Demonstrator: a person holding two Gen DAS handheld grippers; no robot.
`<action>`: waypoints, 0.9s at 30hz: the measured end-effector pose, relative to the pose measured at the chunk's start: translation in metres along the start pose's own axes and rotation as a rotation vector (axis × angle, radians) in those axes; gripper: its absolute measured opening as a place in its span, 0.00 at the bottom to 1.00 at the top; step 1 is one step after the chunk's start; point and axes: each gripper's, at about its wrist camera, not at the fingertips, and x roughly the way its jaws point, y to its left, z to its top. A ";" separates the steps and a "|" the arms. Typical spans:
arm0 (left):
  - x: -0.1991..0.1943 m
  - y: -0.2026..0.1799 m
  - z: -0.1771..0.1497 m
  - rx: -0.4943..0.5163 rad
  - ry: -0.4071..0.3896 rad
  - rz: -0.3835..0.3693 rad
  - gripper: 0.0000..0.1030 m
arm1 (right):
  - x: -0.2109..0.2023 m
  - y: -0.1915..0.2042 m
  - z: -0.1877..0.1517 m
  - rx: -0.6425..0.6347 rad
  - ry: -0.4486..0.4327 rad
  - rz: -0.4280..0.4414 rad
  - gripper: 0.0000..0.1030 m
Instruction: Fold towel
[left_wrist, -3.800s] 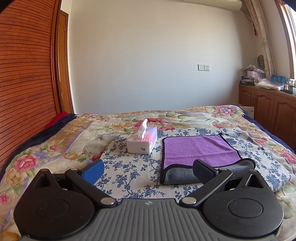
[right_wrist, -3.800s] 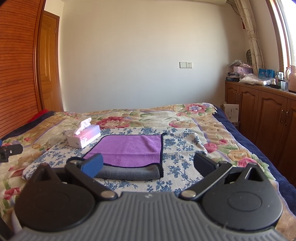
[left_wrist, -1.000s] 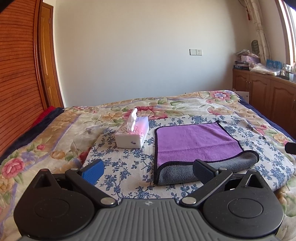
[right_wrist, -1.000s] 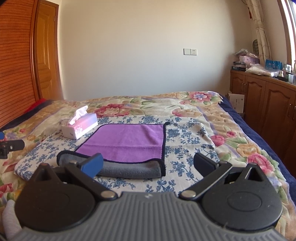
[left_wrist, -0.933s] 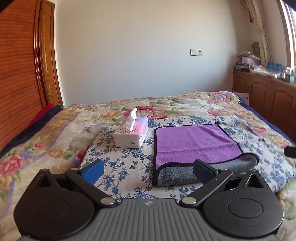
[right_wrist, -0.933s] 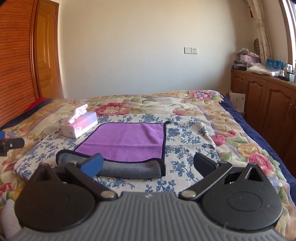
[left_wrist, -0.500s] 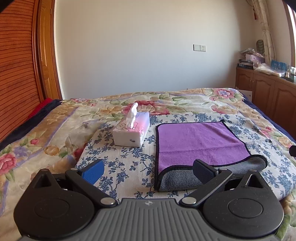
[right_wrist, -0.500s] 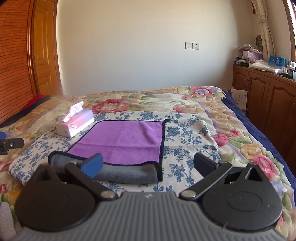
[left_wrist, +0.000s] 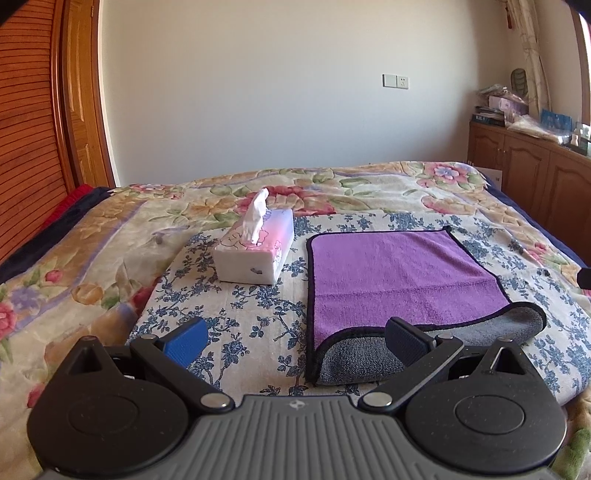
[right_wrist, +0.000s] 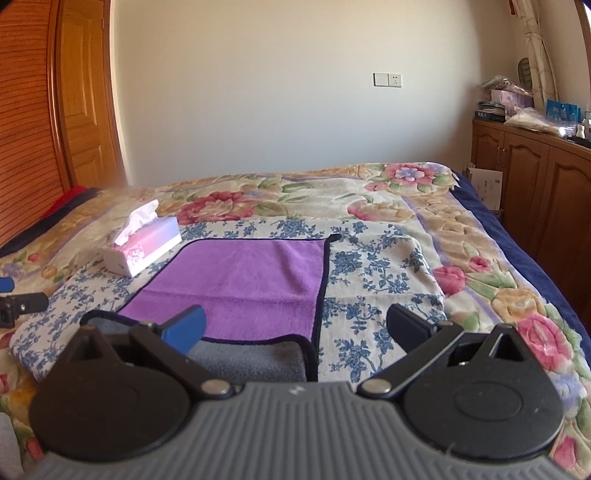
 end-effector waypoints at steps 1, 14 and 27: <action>0.002 0.000 0.000 0.002 0.004 -0.001 1.00 | 0.002 0.000 0.001 -0.002 0.003 0.002 1.00; 0.031 -0.002 0.000 0.022 0.063 -0.032 1.00 | 0.026 -0.003 0.002 -0.032 0.050 0.013 1.00; 0.056 -0.002 0.000 0.021 0.126 -0.099 0.87 | 0.046 -0.004 0.000 -0.045 0.098 0.026 1.00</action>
